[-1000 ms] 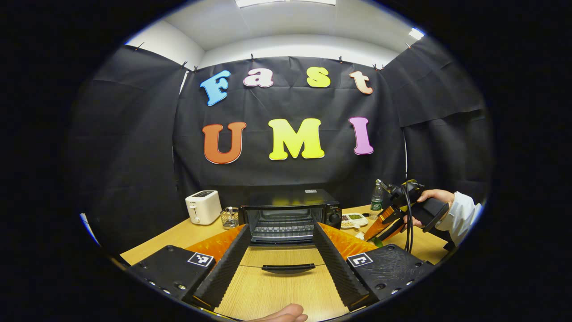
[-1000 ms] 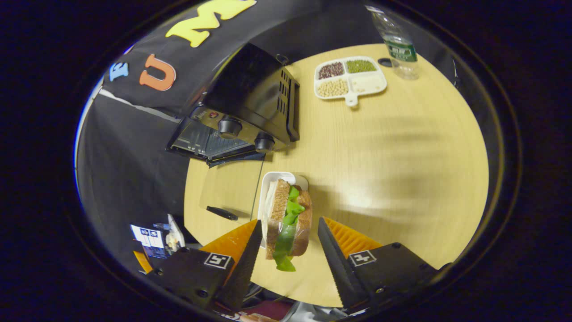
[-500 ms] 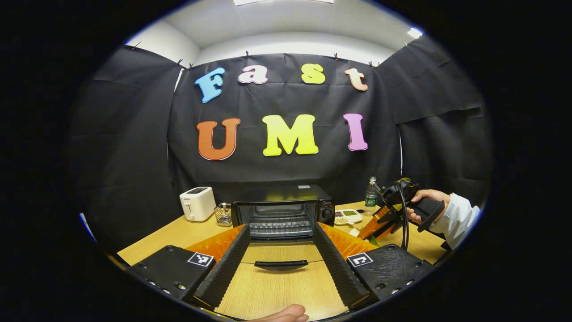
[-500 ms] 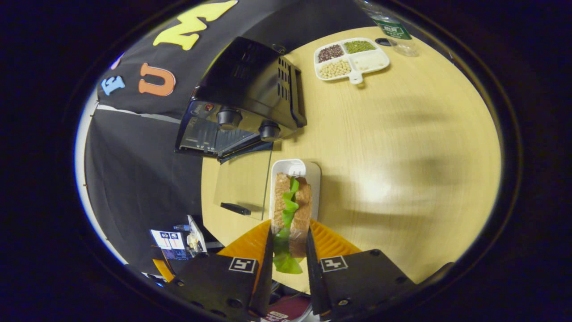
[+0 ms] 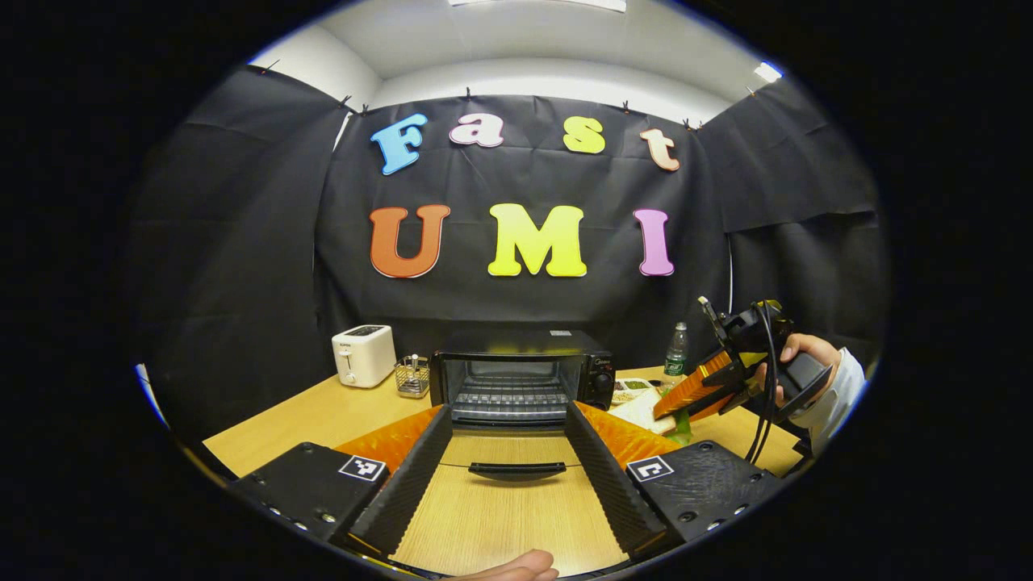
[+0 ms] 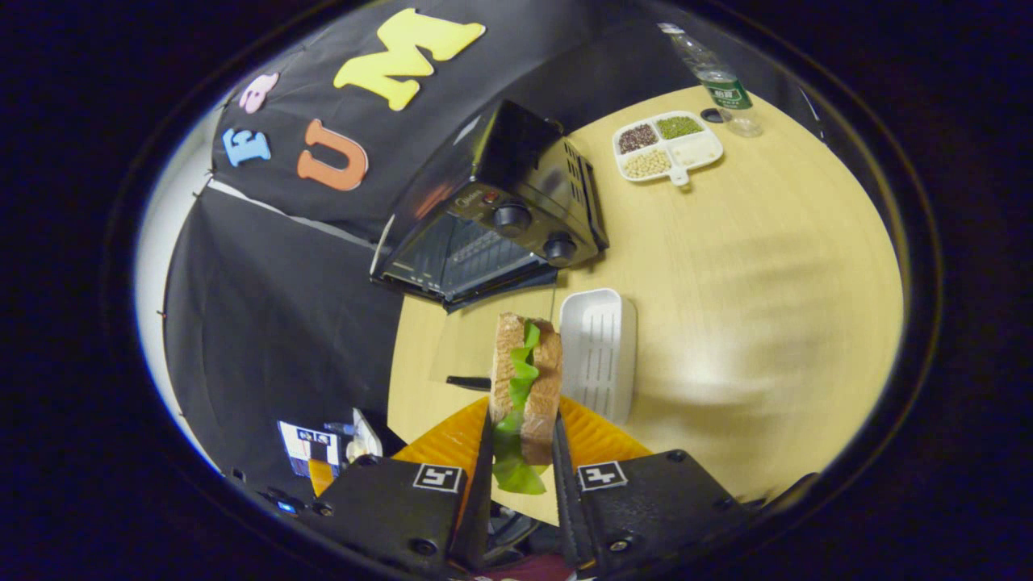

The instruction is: Open the electric oven with the left hand, put the food in, and close the electric oven.

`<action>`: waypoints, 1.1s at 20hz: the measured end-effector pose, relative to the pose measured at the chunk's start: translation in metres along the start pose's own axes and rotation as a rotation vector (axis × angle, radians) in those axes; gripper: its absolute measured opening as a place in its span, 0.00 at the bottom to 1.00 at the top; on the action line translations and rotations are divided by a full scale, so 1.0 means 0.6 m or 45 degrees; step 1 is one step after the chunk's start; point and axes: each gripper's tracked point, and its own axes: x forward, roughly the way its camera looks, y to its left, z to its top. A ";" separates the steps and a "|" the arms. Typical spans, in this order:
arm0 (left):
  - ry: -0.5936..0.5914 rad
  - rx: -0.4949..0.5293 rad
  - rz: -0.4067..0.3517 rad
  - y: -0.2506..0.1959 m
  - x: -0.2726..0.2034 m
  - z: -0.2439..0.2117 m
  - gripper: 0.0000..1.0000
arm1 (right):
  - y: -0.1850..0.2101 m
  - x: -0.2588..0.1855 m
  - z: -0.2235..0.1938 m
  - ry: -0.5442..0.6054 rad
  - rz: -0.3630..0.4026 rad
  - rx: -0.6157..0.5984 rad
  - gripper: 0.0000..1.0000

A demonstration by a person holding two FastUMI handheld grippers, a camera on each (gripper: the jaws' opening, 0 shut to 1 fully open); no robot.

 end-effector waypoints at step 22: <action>0.054 -0.043 0.046 0.137 0.009 -0.045 0.92 | 0.137 0.354 0.225 -1.123 0.165 0.411 0.35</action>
